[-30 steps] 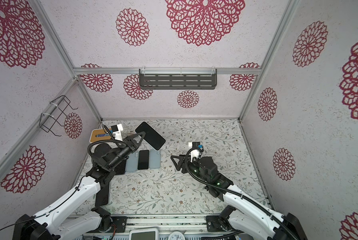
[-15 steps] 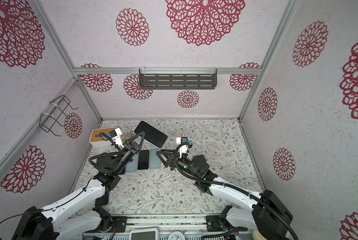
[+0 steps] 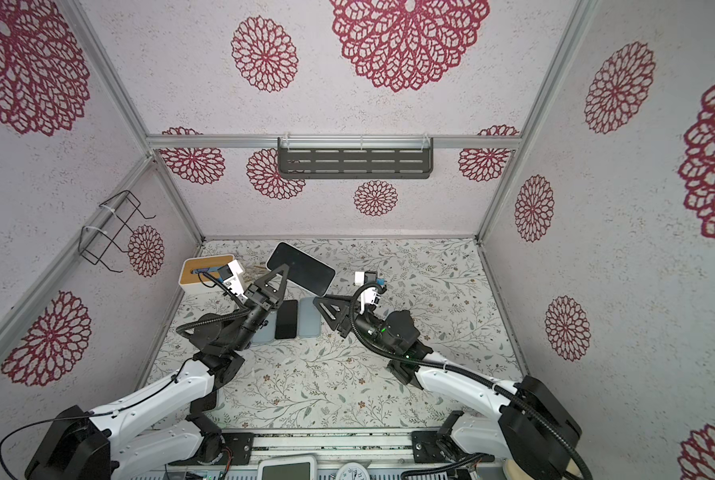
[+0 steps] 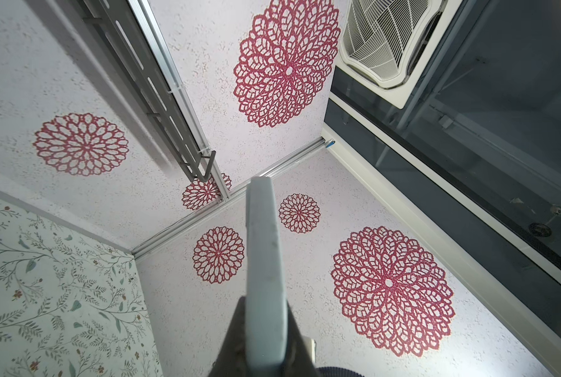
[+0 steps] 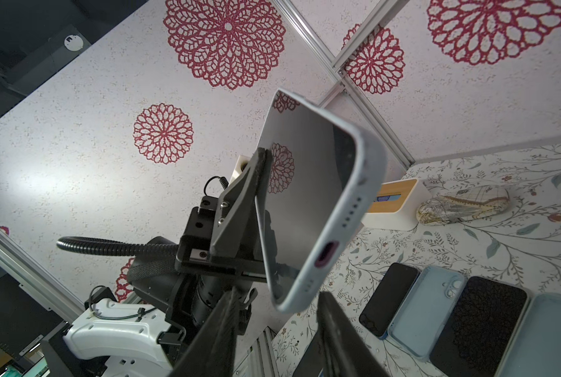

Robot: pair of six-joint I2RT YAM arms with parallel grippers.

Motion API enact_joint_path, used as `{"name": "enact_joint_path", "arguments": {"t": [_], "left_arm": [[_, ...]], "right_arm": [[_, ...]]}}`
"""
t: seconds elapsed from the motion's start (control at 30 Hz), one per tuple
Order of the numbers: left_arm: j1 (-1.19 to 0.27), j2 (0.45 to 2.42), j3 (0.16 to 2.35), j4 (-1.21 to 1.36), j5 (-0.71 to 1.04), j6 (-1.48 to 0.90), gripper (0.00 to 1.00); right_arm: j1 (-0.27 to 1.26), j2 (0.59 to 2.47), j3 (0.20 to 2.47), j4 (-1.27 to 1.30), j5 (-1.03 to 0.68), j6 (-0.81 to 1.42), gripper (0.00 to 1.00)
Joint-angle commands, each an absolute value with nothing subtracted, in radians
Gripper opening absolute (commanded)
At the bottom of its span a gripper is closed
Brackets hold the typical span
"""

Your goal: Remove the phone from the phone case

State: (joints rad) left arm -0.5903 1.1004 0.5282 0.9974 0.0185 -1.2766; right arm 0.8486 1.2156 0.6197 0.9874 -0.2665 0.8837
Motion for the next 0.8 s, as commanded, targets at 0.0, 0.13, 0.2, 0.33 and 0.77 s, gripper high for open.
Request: {"name": "enact_joint_path", "arguments": {"t": [0.0, 0.13, 0.2, 0.33, 0.77], "left_arm": [[-0.598, 1.089, 0.530, 1.095, 0.001, -1.287, 0.00], [-0.597, 1.084, 0.524, 1.096, -0.001, -1.290, 0.00], [-0.597, 1.083, 0.521, 1.098, 0.000, -1.289, 0.00], [-0.597, 1.083, 0.517, 1.103, 0.004, -1.290, 0.00], [-0.594, 1.070, 0.580, 0.888, 0.018, -1.361, 0.00]], "right_arm": [[0.841, 1.226, 0.661, 1.094, -0.274, 0.917, 0.37], [0.838, 1.240, 0.661, 1.118, -0.278, 0.932, 0.29], [0.835, 1.241, 0.658, 1.123, -0.275, 0.935, 0.23], [0.832, 1.241, 0.659, 1.126, -0.271, 0.938, 0.14], [0.832, 1.233, 0.676, 1.025, -0.332, 0.820, 0.00]]}}
